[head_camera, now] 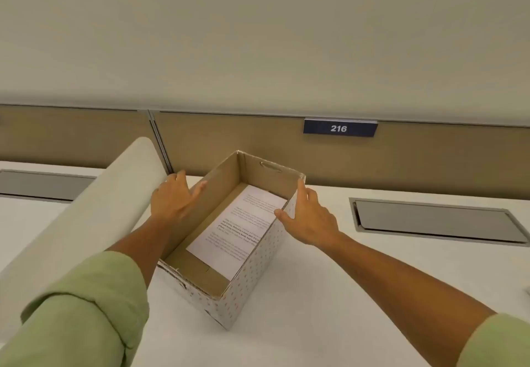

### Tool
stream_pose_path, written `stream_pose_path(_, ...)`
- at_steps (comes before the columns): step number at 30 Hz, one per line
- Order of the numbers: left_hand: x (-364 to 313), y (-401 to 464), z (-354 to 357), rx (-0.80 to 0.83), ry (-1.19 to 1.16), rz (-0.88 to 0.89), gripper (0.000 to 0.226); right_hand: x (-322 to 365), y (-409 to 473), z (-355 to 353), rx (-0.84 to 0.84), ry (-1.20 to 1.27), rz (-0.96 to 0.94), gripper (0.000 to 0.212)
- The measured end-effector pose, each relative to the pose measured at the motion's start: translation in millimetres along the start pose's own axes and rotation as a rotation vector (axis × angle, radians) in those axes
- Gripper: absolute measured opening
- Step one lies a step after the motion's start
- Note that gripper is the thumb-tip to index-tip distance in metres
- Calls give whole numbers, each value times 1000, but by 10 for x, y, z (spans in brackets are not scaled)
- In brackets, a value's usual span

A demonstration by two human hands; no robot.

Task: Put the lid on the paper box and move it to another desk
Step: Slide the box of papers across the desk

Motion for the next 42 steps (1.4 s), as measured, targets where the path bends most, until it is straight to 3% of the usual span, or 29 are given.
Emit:
stream_pose_path(5, 60, 189, 201, 15, 104, 47, 78, -195, 22, 579, 186, 488, 187, 128)
stream_pose_path(9, 121, 286, 499, 157, -33, -1, 78, -165, -33, 966, 278, 689, 298, 132)
stream_pose_path(12, 149, 275, 641, 191, 15, 0, 71, -80, -4, 1071, 282, 705, 296, 128)
stream_pose_path(20, 244, 413, 678, 184, 3, -39, 28, 80, 64, 1206, 291, 826, 255, 100)
stream_pose_path(28, 332, 389, 607, 171, -64, -66, 27, 88, -41, 1050, 372, 886, 308, 95)
stream_pose_path(34, 131, 210, 364, 214, -132, 48, 27, 20, -255, 668, 361, 904, 251, 93)
stream_pose_path(42, -303, -294, -269, 221, -139, 120, 35, -152, -766, 141, 285, 896, 182, 70)
Point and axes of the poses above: each hand's wrist, its own y-axis towards the middle knuckle, its own z-axis out of the palm, x = y × z, the point moved 10 cm from there along y, towards the middle knuckle, and after that the axes turned 6 degrees about x, right-handed, at the moved point
